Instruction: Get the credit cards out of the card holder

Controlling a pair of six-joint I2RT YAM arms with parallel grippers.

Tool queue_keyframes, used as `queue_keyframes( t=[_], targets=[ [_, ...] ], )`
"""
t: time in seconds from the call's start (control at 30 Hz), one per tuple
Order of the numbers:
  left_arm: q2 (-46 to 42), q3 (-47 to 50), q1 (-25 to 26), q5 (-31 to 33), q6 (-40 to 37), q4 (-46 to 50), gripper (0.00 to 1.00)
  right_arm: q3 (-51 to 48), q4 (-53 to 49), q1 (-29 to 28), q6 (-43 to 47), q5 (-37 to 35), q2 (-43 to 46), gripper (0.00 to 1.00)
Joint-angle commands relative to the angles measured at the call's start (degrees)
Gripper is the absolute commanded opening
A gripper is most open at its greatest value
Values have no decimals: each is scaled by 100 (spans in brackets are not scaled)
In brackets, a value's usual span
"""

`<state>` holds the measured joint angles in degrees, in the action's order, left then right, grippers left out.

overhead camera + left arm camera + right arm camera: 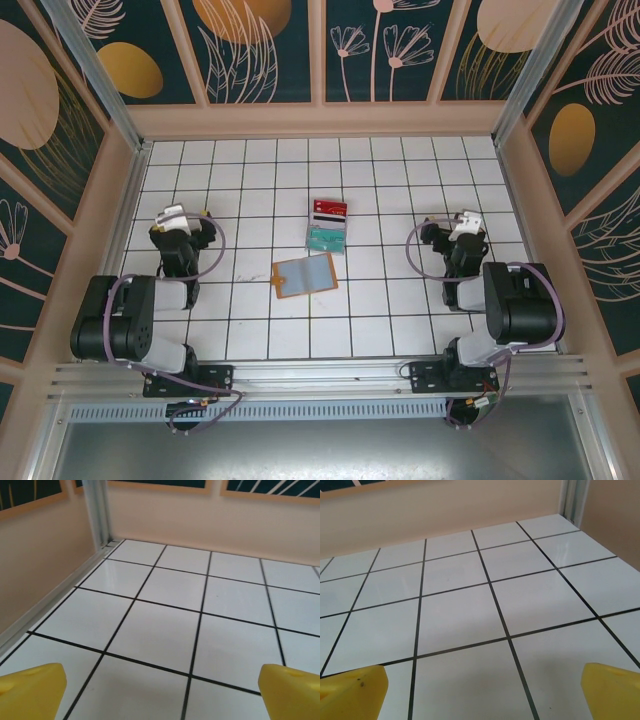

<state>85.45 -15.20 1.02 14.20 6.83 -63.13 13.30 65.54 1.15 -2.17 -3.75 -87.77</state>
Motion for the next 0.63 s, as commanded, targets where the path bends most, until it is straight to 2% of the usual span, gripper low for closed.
queue_keyframes(
  t=[0.0, 0.6],
  targets=[
    [130, 206, -23, -325, -154, -996, 99, -37, 673, 26, 103, 226, -43, 99],
    [155, 194, -17, -477, -226, -1008, 99, -20, 627, 29, 91, 251, -47, 99]
  ],
)
